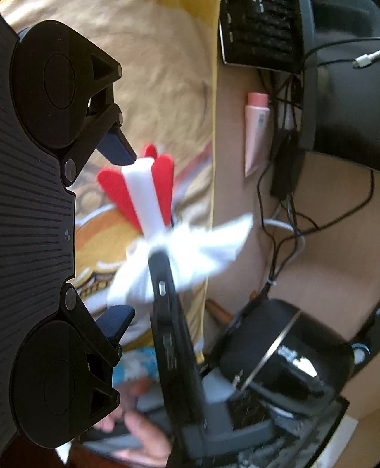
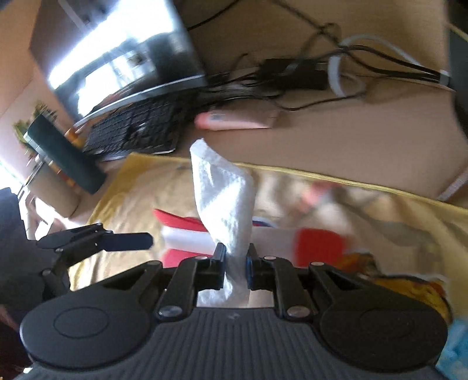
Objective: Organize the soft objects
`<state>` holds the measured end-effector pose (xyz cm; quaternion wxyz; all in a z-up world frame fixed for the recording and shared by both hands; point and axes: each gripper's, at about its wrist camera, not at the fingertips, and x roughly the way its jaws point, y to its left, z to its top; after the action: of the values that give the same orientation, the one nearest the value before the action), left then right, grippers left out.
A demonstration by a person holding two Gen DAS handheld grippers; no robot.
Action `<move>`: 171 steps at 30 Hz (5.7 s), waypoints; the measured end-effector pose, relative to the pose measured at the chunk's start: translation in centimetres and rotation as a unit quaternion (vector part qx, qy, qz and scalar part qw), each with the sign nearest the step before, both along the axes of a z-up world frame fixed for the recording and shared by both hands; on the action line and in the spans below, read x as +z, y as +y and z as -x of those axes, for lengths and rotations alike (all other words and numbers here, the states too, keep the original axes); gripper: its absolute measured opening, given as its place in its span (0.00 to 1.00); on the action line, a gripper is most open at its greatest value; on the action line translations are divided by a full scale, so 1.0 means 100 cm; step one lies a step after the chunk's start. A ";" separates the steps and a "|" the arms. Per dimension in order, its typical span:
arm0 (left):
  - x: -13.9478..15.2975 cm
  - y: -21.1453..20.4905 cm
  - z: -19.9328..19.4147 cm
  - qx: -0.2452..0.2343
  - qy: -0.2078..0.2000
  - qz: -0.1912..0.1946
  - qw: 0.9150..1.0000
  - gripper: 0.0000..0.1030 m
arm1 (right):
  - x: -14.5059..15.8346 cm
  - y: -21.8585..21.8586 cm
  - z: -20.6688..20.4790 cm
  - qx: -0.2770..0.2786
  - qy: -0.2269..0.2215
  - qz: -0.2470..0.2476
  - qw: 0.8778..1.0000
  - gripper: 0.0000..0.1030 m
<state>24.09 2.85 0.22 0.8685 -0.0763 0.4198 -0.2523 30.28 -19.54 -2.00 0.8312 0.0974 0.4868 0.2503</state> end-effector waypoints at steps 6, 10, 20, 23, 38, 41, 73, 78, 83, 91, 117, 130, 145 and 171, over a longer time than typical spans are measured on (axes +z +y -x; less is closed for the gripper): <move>-0.012 -0.008 -0.013 -0.008 0.014 -0.024 1.000 1.00 | 0.001 -0.034 -0.003 -0.074 -0.025 0.081 0.994 0.16; -0.013 -0.015 -0.017 -0.025 0.009 -0.033 0.999 1.00 | -0.001 -0.048 -0.009 -0.118 -0.049 0.126 0.984 0.16; -0.009 -0.026 -0.009 -0.022 0.014 -0.078 0.997 1.00 | -0.008 -0.054 -0.018 -0.140 -0.086 0.146 0.975 0.16; 0.001 -0.018 0.011 -0.016 0.028 -0.053 0.998 1.00 | -0.006 -0.054 -0.022 -0.118 -0.086 0.147 0.978 0.16; -0.016 -0.033 0.021 0.018 0.096 0.037 0.995 1.00 | -0.017 -0.047 -0.031 -0.035 -0.054 0.101 0.993 0.16; -0.014 -0.040 0.022 0.000 0.096 0.027 0.995 1.00 | -0.013 -0.045 -0.020 -0.028 -0.049 0.093 0.994 0.16; -0.017 -0.035 0.028 -0.055 0.100 -0.008 0.993 1.00 | 0.012 0.003 0.052 0.018 0.006 0.004 1.000 0.19; -0.017 -0.037 0.027 -0.058 0.094 -0.017 0.994 1.00 | 0.013 -0.039 0.047 -0.045 -0.004 0.074 0.996 0.19; -0.013 -0.030 0.033 -0.071 0.088 -0.038 0.993 1.00 | 0.018 -0.072 0.046 -0.087 -0.026 0.119 0.989 0.19; -0.016 -0.024 0.035 -0.080 0.095 -0.043 0.991 1.00 | 0.012 -0.070 0.054 -0.083 -0.029 0.117 0.989 0.41; -0.016 -0.039 0.032 -0.090 0.094 -0.052 0.990 1.00 | 0.011 -0.039 0.045 -0.026 -0.042 0.148 0.988 0.06; 0.024 -0.020 0.028 -0.159 0.110 0.059 0.979 1.00 | 0.030 -0.049 0.059 -0.004 -0.005 0.105 0.994 0.07; 0.012 0.026 -0.032 0.063 0.094 0.123 0.986 1.00 | 0.058 -0.028 0.043 -0.022 -0.079 0.070 0.994 0.09; -0.010 0.028 0.006 0.007 0.102 -0.019 0.995 1.00 | 0.022 -0.036 0.059 0.001 -0.046 0.208 0.977 0.17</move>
<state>23.52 5.63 -0.83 0.8243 -0.0876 0.5102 -0.2294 24.36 -23.11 0.20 0.8546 -0.0894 0.4895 0.1484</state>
